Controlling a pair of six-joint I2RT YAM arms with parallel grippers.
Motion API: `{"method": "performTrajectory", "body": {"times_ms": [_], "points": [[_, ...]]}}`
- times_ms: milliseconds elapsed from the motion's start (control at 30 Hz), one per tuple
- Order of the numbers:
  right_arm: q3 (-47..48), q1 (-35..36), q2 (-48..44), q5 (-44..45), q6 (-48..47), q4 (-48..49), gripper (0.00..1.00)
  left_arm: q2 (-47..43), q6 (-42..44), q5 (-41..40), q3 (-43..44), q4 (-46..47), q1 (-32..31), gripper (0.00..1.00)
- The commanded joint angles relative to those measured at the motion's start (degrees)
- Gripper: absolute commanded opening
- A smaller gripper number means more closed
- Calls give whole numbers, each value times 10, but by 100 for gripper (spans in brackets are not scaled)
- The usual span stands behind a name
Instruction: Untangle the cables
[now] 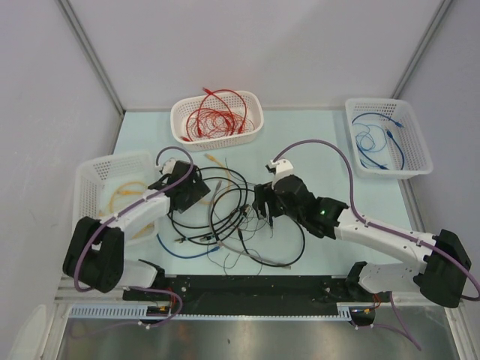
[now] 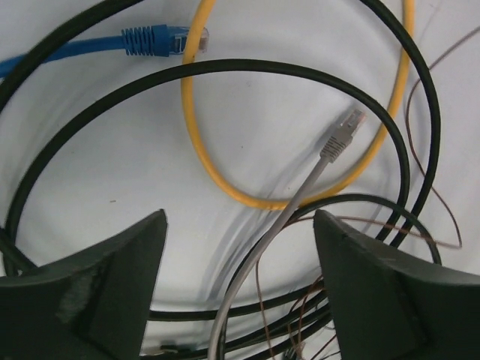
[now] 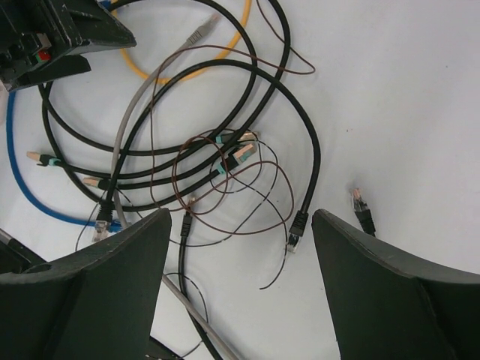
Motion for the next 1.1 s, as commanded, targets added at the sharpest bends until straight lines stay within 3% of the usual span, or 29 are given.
{"method": "performTrajectory", "body": {"times_ms": [0,167,433,800,867,933,1067], "points": [[-10,-7,-14,15,3,0,81,53,-49,1,34,-14,7,77],[-16,-11,-19,13,4,-6,81,79,-117,-23,32,1,8,65],[-27,-28,-22,4,2,-7,81,141,-165,-67,94,-72,16,42],[-39,-40,-34,1,2,-7,81,203,-163,-42,96,-64,34,36],[-43,-45,-38,0,3,-8,81,210,-157,-34,92,-60,35,28],[-44,-46,-41,0,6,-7,81,213,-147,-24,91,-57,34,12],[-49,-46,-50,-1,10,-7,81,203,-137,-14,81,-48,35,3]]}}
